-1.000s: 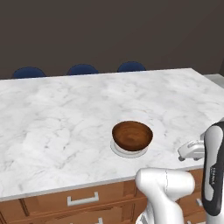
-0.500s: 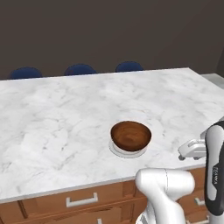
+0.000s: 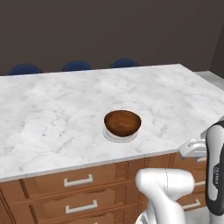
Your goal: Move the bowls from the cabinet to the plates on the dining table.
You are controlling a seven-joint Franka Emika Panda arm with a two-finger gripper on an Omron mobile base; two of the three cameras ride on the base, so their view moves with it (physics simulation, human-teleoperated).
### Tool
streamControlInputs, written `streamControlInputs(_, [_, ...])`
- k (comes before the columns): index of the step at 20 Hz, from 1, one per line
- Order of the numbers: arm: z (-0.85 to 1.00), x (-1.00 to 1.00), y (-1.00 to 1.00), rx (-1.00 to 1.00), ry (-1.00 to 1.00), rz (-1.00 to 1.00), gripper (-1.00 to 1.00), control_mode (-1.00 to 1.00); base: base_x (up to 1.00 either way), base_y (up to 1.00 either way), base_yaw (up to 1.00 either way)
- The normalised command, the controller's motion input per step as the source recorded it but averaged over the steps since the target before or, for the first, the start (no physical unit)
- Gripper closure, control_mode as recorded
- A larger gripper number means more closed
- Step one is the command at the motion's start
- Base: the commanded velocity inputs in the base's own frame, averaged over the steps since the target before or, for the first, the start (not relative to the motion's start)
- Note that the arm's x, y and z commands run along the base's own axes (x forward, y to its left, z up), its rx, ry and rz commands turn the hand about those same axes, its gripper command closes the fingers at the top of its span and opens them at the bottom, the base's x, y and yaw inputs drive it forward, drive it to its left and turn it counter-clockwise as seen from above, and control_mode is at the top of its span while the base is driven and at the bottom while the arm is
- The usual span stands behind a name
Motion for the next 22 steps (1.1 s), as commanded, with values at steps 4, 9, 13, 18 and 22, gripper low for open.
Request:
streamControlInputs(4, [0.0,0.0,0.0,0.0,0.0,0.0,-1.0,1.0,-0.21,-0.26,-0.21])
streamControlInputs(9, [0.0,0.0,0.0,0.0,0.0,0.0,-1.0,1.0,0.0,-0.25,-0.3])
streamControlInputs(13, [0.0,0.0,0.0,0.0,0.0,0.0,-1.0,1.0,0.0,-0.26,-0.33])
streamControlInputs(18, [0.0,0.0,0.0,0.0,0.0,0.0,-1.0,1.0,0.0,-0.25,-0.33])
streamControlInputs(22, [0.0,0.0,0.0,0.0,0.0,0.0,-1.0,1.0,0.0,-0.23,-0.36])
